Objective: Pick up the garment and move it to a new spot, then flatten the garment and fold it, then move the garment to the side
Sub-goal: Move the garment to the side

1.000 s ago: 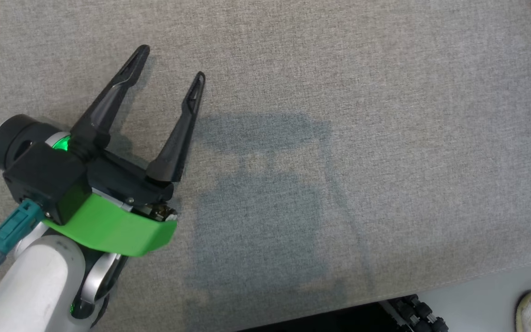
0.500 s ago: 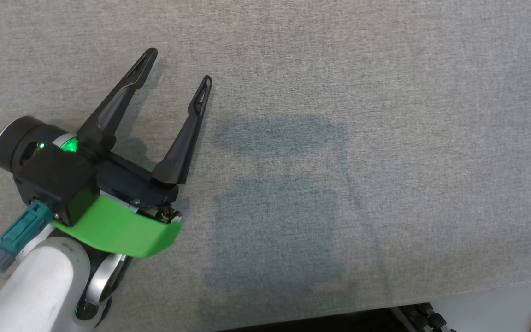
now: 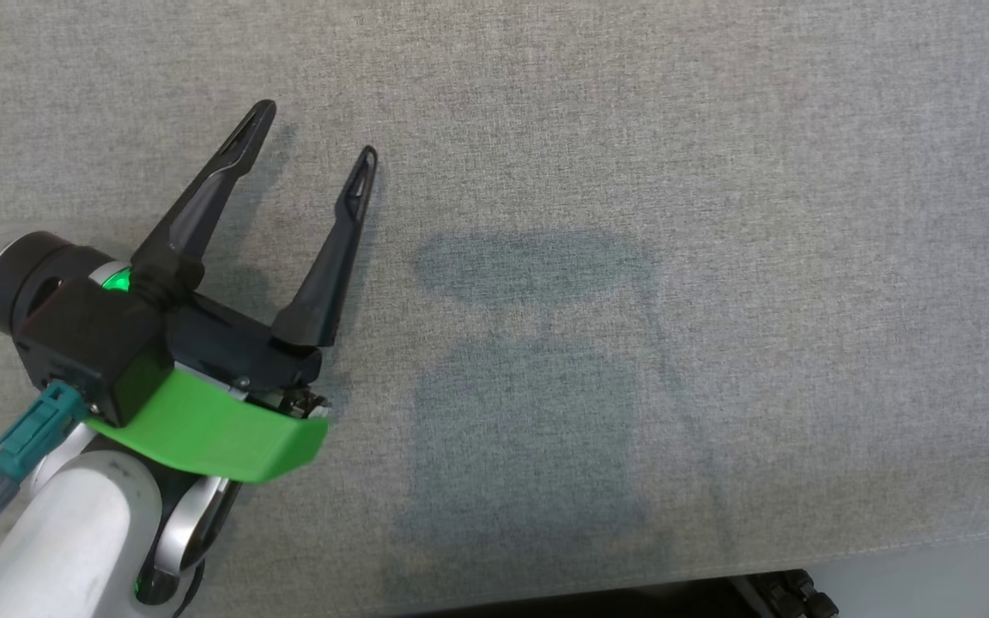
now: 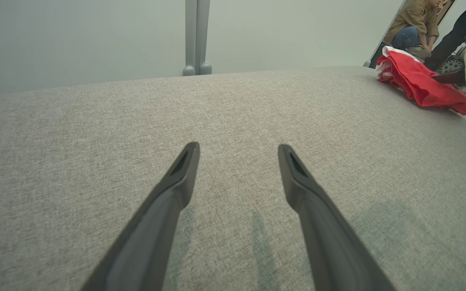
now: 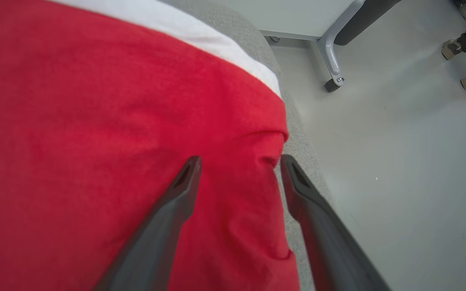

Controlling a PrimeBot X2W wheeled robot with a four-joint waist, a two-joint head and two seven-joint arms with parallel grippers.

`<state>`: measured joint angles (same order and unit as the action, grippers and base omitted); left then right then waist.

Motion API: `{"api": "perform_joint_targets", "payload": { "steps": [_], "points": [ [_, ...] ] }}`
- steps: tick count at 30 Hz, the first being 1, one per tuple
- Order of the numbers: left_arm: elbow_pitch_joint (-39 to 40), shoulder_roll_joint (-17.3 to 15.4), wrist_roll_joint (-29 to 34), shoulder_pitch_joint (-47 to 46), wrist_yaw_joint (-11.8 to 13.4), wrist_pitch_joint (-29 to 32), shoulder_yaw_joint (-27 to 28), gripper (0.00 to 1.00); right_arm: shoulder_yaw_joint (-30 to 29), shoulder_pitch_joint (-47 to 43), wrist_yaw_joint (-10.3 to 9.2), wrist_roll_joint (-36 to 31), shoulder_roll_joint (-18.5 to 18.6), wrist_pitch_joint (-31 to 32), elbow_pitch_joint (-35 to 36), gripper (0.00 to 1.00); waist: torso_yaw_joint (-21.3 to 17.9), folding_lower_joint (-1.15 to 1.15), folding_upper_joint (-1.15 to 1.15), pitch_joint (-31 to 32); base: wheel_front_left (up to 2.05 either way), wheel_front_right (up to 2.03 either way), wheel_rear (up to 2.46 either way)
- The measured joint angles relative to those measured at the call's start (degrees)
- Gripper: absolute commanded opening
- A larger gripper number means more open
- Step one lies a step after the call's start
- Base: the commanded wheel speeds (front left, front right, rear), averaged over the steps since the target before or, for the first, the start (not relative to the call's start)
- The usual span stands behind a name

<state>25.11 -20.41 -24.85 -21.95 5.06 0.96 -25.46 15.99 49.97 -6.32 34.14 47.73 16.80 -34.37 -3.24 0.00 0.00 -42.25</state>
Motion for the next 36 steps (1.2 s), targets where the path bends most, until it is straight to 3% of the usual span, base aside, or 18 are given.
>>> {"api": "perform_joint_targets", "payload": {
  "steps": [8,19,30,36],
  "points": [
    [-1.4,-0.2,0.0,2.7,0.1,-0.8,1.3,1.0,-0.7,-1.0,-0.38,-0.4,-2.1,-3.8,-2.3,1.0,-0.6,0.0,0.0,2.4,0.0,0.0,0.0],
    [-6.4,1.3,-2.7,6.0,0.3,-4.5,2.9,1.0,-0.6,-2.5,-0.43,-2.3,-7.6,-16.4,2.5,1.0,-2.0,0.0,0.0,8.4,0.0,0.0,0.0],
    [-17.4,1.6,-6.0,10.8,0.3,-7.8,4.5,1.0,-0.9,-14.6,-0.18,0.2,-14.1,-29.0,6.6,1.0,-3.1,0.0,0.0,17.7,0.0,0.0,0.0],
    [-22.6,1.9,-6.7,12.5,0.3,-9.8,5.2,1.0,0.3,-21.6,-0.31,-0.6,-16.4,-30.5,8.2,1.0,-2.7,0.0,0.0,22.6,0.0,0.0,0.0]
  ]
}}
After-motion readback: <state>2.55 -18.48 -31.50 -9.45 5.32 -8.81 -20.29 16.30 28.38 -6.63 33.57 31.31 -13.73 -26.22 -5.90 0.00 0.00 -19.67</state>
